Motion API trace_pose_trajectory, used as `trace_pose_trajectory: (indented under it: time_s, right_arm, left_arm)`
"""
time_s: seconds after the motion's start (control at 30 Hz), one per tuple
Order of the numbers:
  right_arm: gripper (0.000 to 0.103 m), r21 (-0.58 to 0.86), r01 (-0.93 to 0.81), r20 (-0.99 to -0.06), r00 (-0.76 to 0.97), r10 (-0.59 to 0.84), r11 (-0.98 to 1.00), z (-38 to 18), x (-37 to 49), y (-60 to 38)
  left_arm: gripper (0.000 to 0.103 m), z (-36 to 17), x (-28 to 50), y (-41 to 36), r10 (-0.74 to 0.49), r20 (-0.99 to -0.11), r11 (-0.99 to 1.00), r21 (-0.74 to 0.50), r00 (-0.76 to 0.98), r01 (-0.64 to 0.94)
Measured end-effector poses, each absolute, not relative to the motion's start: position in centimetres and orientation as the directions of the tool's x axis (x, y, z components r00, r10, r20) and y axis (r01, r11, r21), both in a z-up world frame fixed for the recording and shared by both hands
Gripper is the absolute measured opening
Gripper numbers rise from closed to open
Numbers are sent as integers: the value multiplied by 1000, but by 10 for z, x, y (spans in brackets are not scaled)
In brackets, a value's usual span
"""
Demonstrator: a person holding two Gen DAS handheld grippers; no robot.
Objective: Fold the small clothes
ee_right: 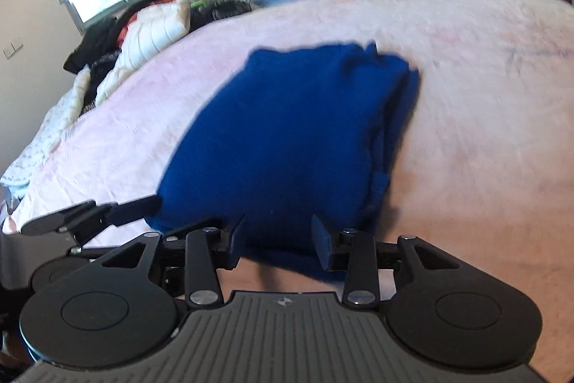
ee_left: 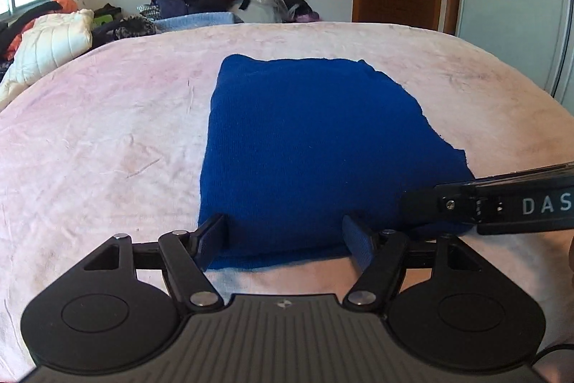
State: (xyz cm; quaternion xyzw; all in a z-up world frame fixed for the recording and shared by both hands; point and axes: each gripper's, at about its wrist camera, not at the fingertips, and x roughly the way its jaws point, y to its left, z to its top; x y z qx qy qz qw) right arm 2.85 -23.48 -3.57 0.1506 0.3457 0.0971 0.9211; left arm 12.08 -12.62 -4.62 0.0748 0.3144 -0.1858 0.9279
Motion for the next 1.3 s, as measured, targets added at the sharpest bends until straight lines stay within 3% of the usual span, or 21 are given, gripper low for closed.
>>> trace_pose_trajectory:
  time_s: [0.2,0.27,0.33,0.37,0.6,0.77,0.8,0.9,1.0,1.07,1.13,1.2,1.3]
  right_arm:
    - [46,404,-30,-610,735,294,914,-18,28,-237]
    - [52,410,-44,-574,764,295,911,-6,28,-237]
    - [68,396,-48,-571,769,287,917,2,36,-234]
    - [70,389,-47,-575,768,282,920,5,43,-233]
    - [71,365,-44,-608,745,274,930,9,114,-240]
    - [71,374,5,-677,685,269,928,-25,154,-259]
    - [76,390,-14,-664,688,291,921,-26,152,-260]
    - [69,381,26,-671,695,257,924,-14,137,-259]
    - [69,455,-14,-602,732,320,890,4,88,-266]
    - [74,492,-17,-577,742,341,870,9,47,-279]
    - [75,472,19,-588,751,298,882,13,3,-302]
    - [75,368,113,-639,752,163,923,18,-37,-333]
    - [75,31,250,-727,670,-150,968,34,-75,-374]
  left_arm:
    - [72,-40,124,-126,-287,-636,925,10,716,380]
    - [72,-35,124,-122,-288,-642,930,-10,710,368]
    - [72,-33,124,-119,-272,-649,936,-6,710,353]
    - [72,-33,125,-118,-265,-652,936,1,710,351]
    - [71,-36,125,-122,-255,-666,936,10,701,351]
    - [72,-42,126,-122,-254,-664,936,13,703,351]
    - [72,-42,126,-122,-256,-661,936,14,706,352]
    - [72,-40,122,-116,-263,-649,938,1,713,347]
    - [72,-28,111,-99,-249,-615,946,11,748,324]
    - [72,-18,102,-75,-235,-578,954,16,781,299]
    - [72,-6,99,-39,-218,-563,965,-1,797,264]
    - [72,6,106,2,-160,-566,980,6,809,197]
    - [72,35,127,65,1,-540,993,99,842,63]
